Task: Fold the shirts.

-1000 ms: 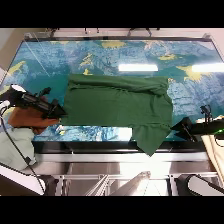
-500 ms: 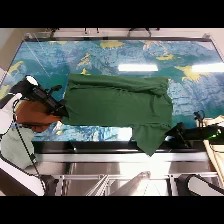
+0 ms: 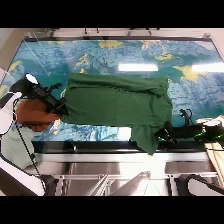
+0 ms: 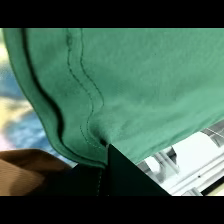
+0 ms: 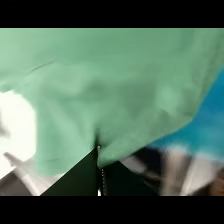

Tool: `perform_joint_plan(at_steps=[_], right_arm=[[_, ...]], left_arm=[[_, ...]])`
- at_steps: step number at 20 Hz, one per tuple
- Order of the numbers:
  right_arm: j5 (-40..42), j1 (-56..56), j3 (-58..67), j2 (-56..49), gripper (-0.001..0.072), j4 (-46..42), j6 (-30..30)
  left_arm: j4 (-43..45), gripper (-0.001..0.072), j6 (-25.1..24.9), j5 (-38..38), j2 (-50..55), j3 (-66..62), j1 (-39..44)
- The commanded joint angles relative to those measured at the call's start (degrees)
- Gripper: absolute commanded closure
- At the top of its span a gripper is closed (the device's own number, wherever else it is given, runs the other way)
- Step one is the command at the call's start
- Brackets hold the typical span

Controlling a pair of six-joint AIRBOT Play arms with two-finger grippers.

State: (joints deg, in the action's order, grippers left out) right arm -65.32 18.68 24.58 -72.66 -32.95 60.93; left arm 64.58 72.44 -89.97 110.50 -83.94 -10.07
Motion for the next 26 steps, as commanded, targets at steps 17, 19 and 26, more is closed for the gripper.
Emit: perform_joint_plan(at_steps=[17, 19, 26], right_arm=[[-0.1, 11.1, 11.3, 7.3, 0.0688, 19.1, -7.9], [2.2, 6.5, 19.5, 0.6, 0.0687, 19.1, -7.8], [8.9, -2.5, 41.7, -23.7, 0.0687, 19.3, -7.0]], left_arm=[[-22.6, 0.0681, -4.3, -8.1, -6.4, -7.0, -6.8], [-22.6, 0.0681, -2.0, -6.0, -3.7, -11.9, -6.7], [-22.6, 0.0683, 3.2, -6.1, 11.3, -30.2, -6.0]])
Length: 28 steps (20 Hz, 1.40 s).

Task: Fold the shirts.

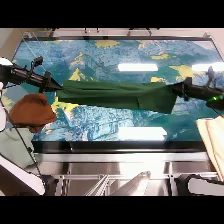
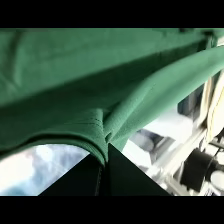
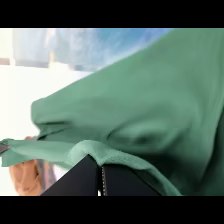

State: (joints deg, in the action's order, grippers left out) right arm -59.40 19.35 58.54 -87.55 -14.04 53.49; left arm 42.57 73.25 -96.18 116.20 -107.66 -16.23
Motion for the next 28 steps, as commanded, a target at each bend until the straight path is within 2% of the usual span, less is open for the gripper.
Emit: perform_joint_plan(at_steps=[1, 4, 5, 6, 7, 8, 9, 10, 11, 12, 14, 15, 17, 23, 24, 25, 26, 27, 28], right_arm=[[3.5, -3.9, 9.7, -11.7, 0.0687, 0.4, -0.5], [6.3, -5.1, 13.3, -17.2, 0.0687, 0.4, -1.6], [6.6, -5.2, 13.8, -18.0, 0.0686, 0.4, -3.7], [6.4, -5.1, 13.9, -18.0, 0.0620, 0.3, -5.7], [5.9, -4.7, 14.2, -17.7, 0.0347, -0.1, -6.8], [4.7, -3.7, 14.9, -17.3, 0.0215, -1.2, -7.0], [2.7, -2.1, 16.1, -16.5, 0.0210, -4.0, -7.0], [0.7, -0.5, 17.4, -15.8, 0.0210, -7.0, -6.1], [-1.2, 1.3, 18.8, -15.0, 0.0196, -11.6, -3.8], [-2.2, 2.8, 19.5, -14.2, 0.0037, -17.7, 0.7], [-5.7, 4.3, 19.6, -14.0, 0.0009, -27.4, 8.4], [-8.2, 4.2, 19.5, -14.6, 0.0009, -30.6, 10.2], [-12.0, 2.7, 19.5, -16.6, 0.0010, -32.1, 11.3], [-10.9, -5.6, 19.6, -22.4, 0.0014, -25.2, 11.3], [-10.0, -6.6, 19.6, -23.2, 0.0152, -23.1, 11.2], [-9.2, -7.2, 19.6, -23.6, 0.0403, -21.5, 11.0], [-8.5, -7.5, 19.6, -23.9, 0.0600, -20.2, 10.7], [-8.1, -7.4, 19.6, -23.9, 0.0687, -19.4, 10.1], [-8.3, -7.3, 19.7, -23.7, 0.0687, -19.1, 9.8]], left_arm=[[-0.5, 0.0684, 2.7, 0.1, 8.0, -8.7, 0.6], [-0.5, 0.0692, 3.1, 2.3, 11.7, -9.9, 0.9], [0.1, 0.0691, 3.1, 3.9, 11.7, -8.4, 0.7], [-0.2, 0.0674, 3.1, 4.3, 11.7, -7.4, 0.2], [-0.3, 0.0550, 3.1, 4.1, 11.7, -7.4, -0.5], [-0.8, 0.0299, 3.8, 3.2, 11.7, -8.5, -1.3], [-2.4, 0.0045, 3.9, 1.8, 11.6, -10.4, -2.2], [-5.2, -0.0002, 4.2, 0.3, 11.5, -12.3, -3.4], [-8.3, 0.0001, 4.2, -0.1, 10.6, -13.1, -4.8], [-10.6, 0.0001, 4.3, 0.7, 9.0, -12.6, -6.1], [-13.1, 0.0003, 4.2, 4.2, 4.4, -8.4, -8.7], [-12.9, 0.0070, 4.1, 5.3, 2.4, -6.4, -9.4], [-12.3, 0.0703, 1.9, 4.7, -1.2, -3.7, -10.5], [-12.1, 0.0704, 0.0, 3.7, -7.9, -2.8, -6.2], [-12.1, 0.0704, -0.4, 3.1, -8.2, -2.8, -4.4], [-12.1, 0.0703, -1.2, 2.5, -8.4, -2.8, -2.3], [-12.1, 0.0704, -1.3, 1.7, -8.3, -2.8, 0.3], [-12.1, 0.0704, -1.8, 1.5, -8.3, -2.8, 3.4], [-12.1, 0.0704, -2.3, 1.5, -8.3, -2.8, 6.4]])
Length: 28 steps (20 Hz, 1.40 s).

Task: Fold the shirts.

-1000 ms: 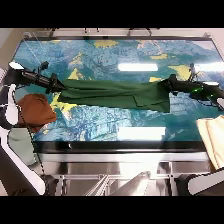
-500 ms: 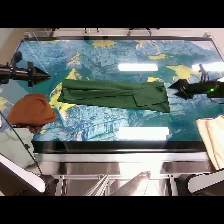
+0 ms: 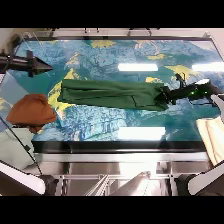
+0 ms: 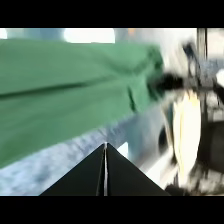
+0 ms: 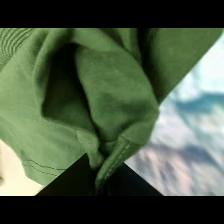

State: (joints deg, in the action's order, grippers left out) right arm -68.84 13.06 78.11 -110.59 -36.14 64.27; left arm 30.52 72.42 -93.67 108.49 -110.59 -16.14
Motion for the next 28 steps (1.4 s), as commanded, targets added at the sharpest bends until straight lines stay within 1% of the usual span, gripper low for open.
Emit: perform_joint_plan(at_steps=[1, 2, 4, 5, 6, 7, 10, 12, 15, 17, 18, 19, 20, 21, 22, 23, 24, 25, 27, 28], right_arm=[[0.4, -0.8, 0.1, -0.3, 0.0687, 2.9, -2.0], [-0.9, -0.5, 0.1, 0.4, 0.0687, 2.9, -2.9], [-4.4, 0.3, 0.1, 2.5, 0.0687, 2.7, -4.4], [-5.7, 1.0, 0.1, 3.9, 0.0687, 2.8, -5.0], [-6.9, 1.9, 0.2, 5.7, 0.0687, 2.8, -5.1], [-7.9, 2.8, 0.2, 7.5, 0.0687, 2.8, -5.2], [-11.9, 5.2, 0.9, 12.6, 0.0687, 3.4, -5.9], [-17.1, 6.0, 2.7, 14.8, 0.0687, 4.5, -6.0], [-24.4, 6.0, 5.6, 16.8, 0.0687, 7.4, -5.7], [-26.6, 5.9, 6.8, 17.9, 0.0687, 12.9, -5.8], [-26.4, 5.7, 7.0, 18.5, 0.0687, 14.9, -5.8], [-25.6, 5.2, 7.3, 19.3, 0.0687, 16.0, -5.8], [-24.2, 4.3, 7.4, 20.1, 0.0687, 15.9, -5.8], [-22.2, 2.9, 7.4, 21.0, 0.0687, 15.8, -5.7], [-19.2, 1.0, 7.4, 21.7, 0.0687, 15.8, -5.2], [-15.2, -1.8, 7.4, 22.1, 0.0687, 15.8, -4.3], [-10.9, -4.9, 7.4, 22.2, 0.0687, 15.8, -4.3], [-5.4, -8.9, 7.4, 21.8, 0.0687, 14.6, -4.3], [7.2, -18.5, 7.6, 20.0, 0.0686, 10.4, -4.5], [13.2, -24.1, 8.9, 18.0, 0.0687, 6.7, -4.4]], left_arm=[[0.4, 0.0704, -1.5, -0.3, -0.6, 0.1, 9.9], [2.9, 0.0704, -1.5, 0.9, -0.6, 0.1, 13.5], [14.4, 0.0703, -1.3, 5.8, -0.2, 0.1, 20.9], [20.7, 0.0702, 0.4, 9.1, 0.7, 0.1, 24.9], [25.0, 0.0701, 2.8, 12.3, 2.1, 0.1, 28.5], [27.0, 0.0701, 3.5, 15.0, 3.9, 0.1, 31.5], [26.9, 0.0701, 3.5, 20.8, 11.3, -3.0, 39.3], [26.9, 0.0700, 4.2, 22.8, 17.3, -8.6, 43.2], [25.3, 0.0699, 8.9, 29.6, 21.2, -10.4, 46.2], [17.1, 0.0699, 8.9, 33.7, 21.2, -8.0, 46.2], [10.1, 0.0699, 8.3, 34.0, 21.2, -7.4, 45.5], [1.2, 0.0700, 5.1, 32.3, 21.0, -7.5, 44.5], [-7.8, 0.0702, 0.5, 29.6, 20.2, -7.5, 43.0], [-16.2, 0.0702, -2.6, 26.0, 18.8, -7.5, 41.3], [-23.8, 0.0702, -5.0, 21.6, 16.7, -7.4, 38.9], [-29.4, 0.0702, -6.6, 17.7, 14.4, -7.4, 36.5], [-33.6, 0.0702, -7.1, 13.9, 11.8, -7.4, 33.6], [-35.9, 0.0702, -7.1, 10.8, 9.2, -7.4, 30.7], [-37.2, 0.0701, -7.1, 5.6, 3.9, -7.4, 24.8], [-37.0, 0.0701, -7.1, 3.6, 1.4, -7.4, 22.1]])
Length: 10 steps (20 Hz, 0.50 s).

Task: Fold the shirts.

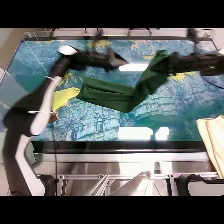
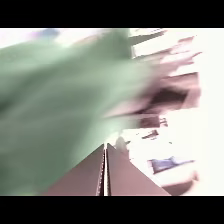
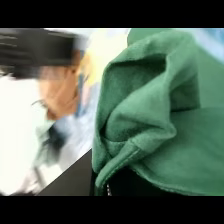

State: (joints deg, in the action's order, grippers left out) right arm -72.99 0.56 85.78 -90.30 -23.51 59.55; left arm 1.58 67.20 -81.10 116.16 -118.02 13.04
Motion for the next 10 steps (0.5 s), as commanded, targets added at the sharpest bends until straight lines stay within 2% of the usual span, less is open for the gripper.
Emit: perform_joint_plan(at_steps=[1, 3, 5, 6, 7, 8, 9, 10], right_arm=[[21.2, -16.8, 4.1, -5.2, 0.0687, -11.0, 1.7], [23.5, -26.6, 15.8, -14.7, 0.0688, -26.1, 10.4], [18.6, -33.5, 32.6, -27.1, 0.0685, -38.1, 17.8], [17.0, -35.5, 39.6, -32.4, 0.0510, -38.9, 18.1], [17.6, -36.9, 42.8, -35.6, 0.0122, -37.6, 18.1], [18.8, -37.7, 41.7, -35.8, 0.0082, -34.9, 18.1], [19.0, -37.8, 39.3, -34.2, 0.0121, -32.6, 18.1], [18.0, -37.5, 36.4, -31.6, 0.0428, -32.2, 18.0]], left_arm=[[-7.4, 0.0701, -1.9, -10.4, -8.3, 0.0, -9.2], [-5.6, 0.0701, -3.5, -12.0, -11.8, 0.1, -12.6], [-4.5, 0.0701, -4.9, -11.8, -14.5, 3.1, -14.5], [-4.1, 0.0701, -6.0, -11.8, -15.5, 5.5, -14.9], [-4.1, 0.0701, -6.8, -12.0, -16.2, 8.0, -14.8], [-4.2, 0.0701, -6.8, -12.4, -16.5, 10.6, -14.8], [-4.2, 0.0701, -6.8, -13.1, -16.5, 12.9, -14.8], [-4.2, 0.0701, -7.4, -13.4, -16.5, 15.2, -14.6]])
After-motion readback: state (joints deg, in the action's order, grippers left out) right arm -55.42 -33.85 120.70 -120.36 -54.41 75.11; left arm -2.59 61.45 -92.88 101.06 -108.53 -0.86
